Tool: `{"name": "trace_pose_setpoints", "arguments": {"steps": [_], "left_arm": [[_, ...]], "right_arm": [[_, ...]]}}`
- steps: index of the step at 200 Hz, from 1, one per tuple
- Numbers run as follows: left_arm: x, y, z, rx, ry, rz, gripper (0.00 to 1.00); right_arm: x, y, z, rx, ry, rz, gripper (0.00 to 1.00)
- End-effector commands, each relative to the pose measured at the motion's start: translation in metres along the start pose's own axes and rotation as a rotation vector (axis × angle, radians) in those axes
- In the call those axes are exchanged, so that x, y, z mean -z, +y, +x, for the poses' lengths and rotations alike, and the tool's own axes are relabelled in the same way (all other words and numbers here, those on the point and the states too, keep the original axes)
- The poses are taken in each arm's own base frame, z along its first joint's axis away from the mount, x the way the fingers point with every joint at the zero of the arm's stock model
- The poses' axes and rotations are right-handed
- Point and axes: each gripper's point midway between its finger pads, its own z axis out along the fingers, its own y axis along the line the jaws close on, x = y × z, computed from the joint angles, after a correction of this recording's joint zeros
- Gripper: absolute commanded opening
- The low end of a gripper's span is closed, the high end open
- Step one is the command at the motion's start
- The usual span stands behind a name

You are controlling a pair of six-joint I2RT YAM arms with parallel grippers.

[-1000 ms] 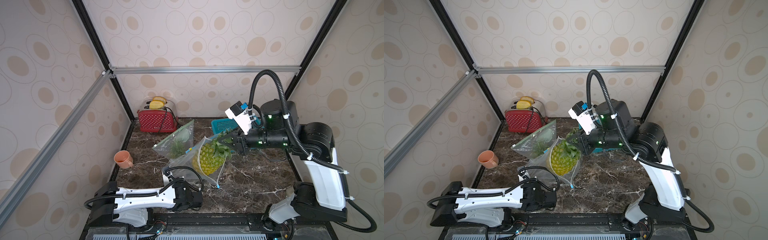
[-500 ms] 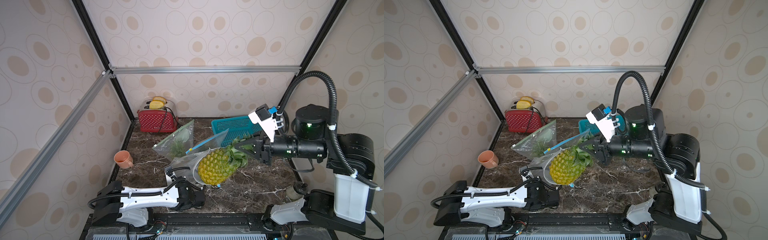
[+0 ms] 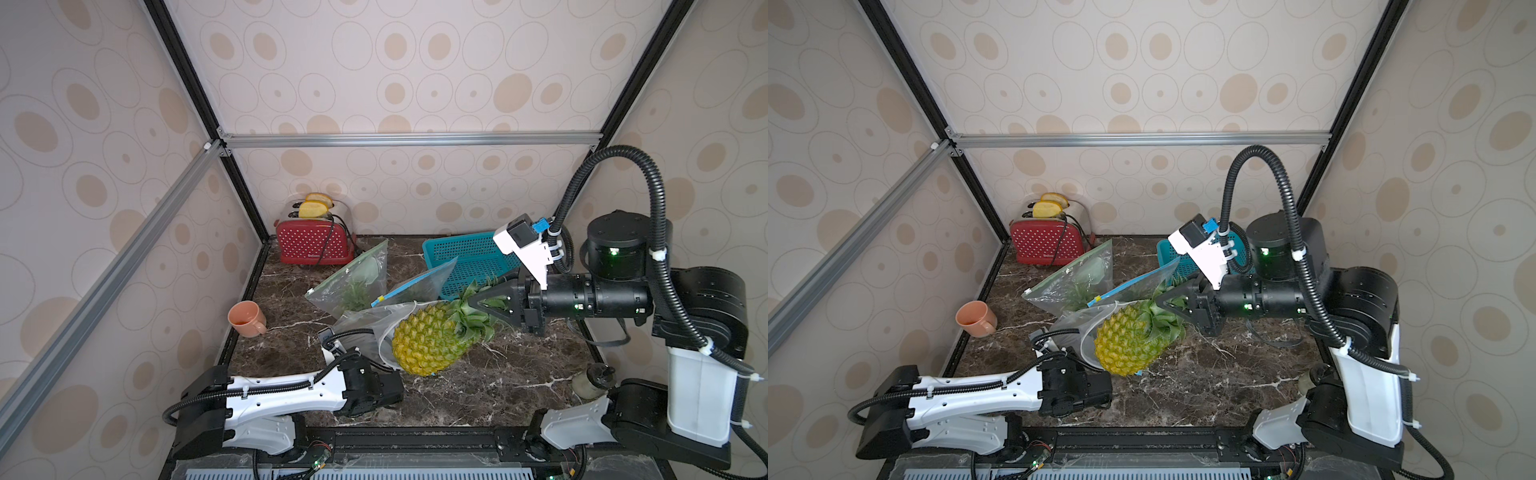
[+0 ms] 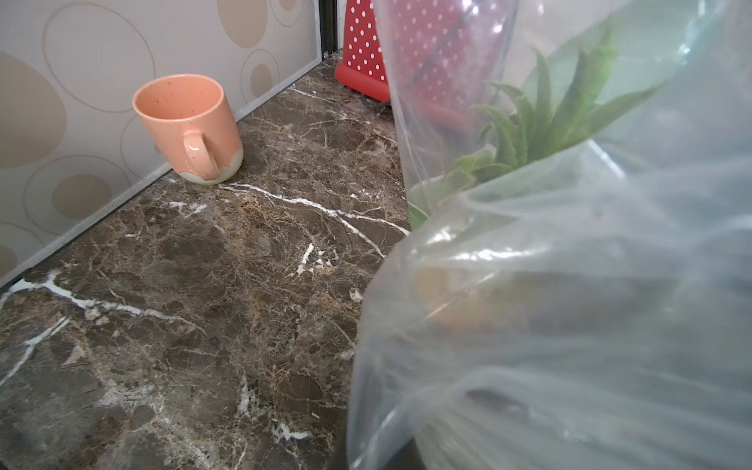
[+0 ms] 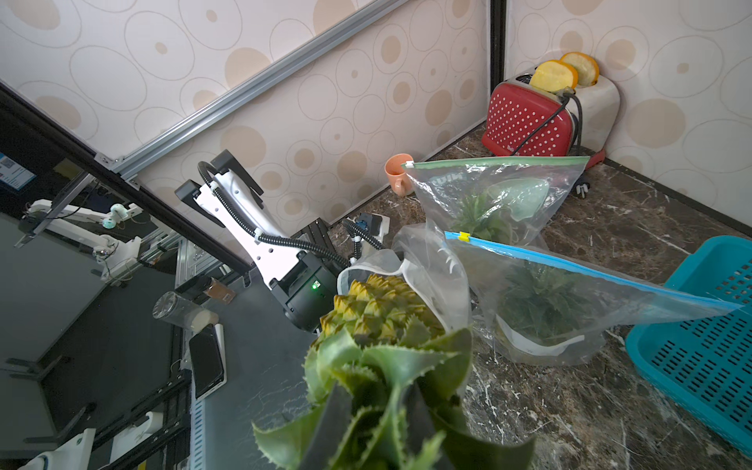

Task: Open the zip-top bag and take out the pineapple
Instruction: Pick up the pineapple from the zipper food storage bag.

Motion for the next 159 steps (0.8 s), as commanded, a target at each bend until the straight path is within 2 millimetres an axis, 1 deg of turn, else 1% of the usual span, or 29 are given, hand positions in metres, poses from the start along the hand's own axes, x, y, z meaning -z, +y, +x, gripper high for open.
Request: {"name": "trace_pose_setpoints", "arguments": {"steps": [1, 26, 46, 71, 102, 122, 130, 144, 159], "left_arm": [[-0.010, 0.029, 0.003, -0.037, 0.023, -0.078, 0.00], [-0.011, 0.037, 0.000, -0.031, 0.012, -0.078, 0.00], [-0.013, 0.034, -0.003, -0.038, 0.006, -0.071, 0.00], [-0.014, 0.019, -0.007, -0.033, -0.004, -0.034, 0.00], [-0.014, 0.006, -0.008, -0.022, -0.011, 0.001, 0.00], [-0.012, -0.013, -0.009, -0.036, -0.010, 0.056, 0.00], [-0.012, -0.023, -0.007, -0.043, 0.005, 0.086, 0.00], [-0.011, -0.039, 0.005, -0.045, 0.053, 0.131, 0.00], [-0.013, -0.045, 0.019, -0.051, 0.095, 0.136, 0.00]], "right_arm": [[0.042, 0.034, -0.030, 0.073, -0.183, -0.121, 0.00], [0.052, 0.044, -0.031, 0.089, -0.202, -0.159, 0.00], [0.056, 0.052, -0.029, 0.089, -0.199, -0.206, 0.00], [0.051, 0.054, -0.026, 0.084, -0.177, -0.231, 0.00], [0.053, 0.058, -0.028, 0.096, -0.188, -0.250, 0.00], [0.045, 0.057, -0.029, 0.101, -0.185, -0.255, 0.00], [0.040, 0.054, -0.030, 0.103, -0.188, -0.249, 0.00], [0.034, 0.053, -0.036, 0.123, -0.212, -0.246, 0.00], [0.031, 0.054, -0.044, 0.155, -0.244, -0.257, 0.00]]}}
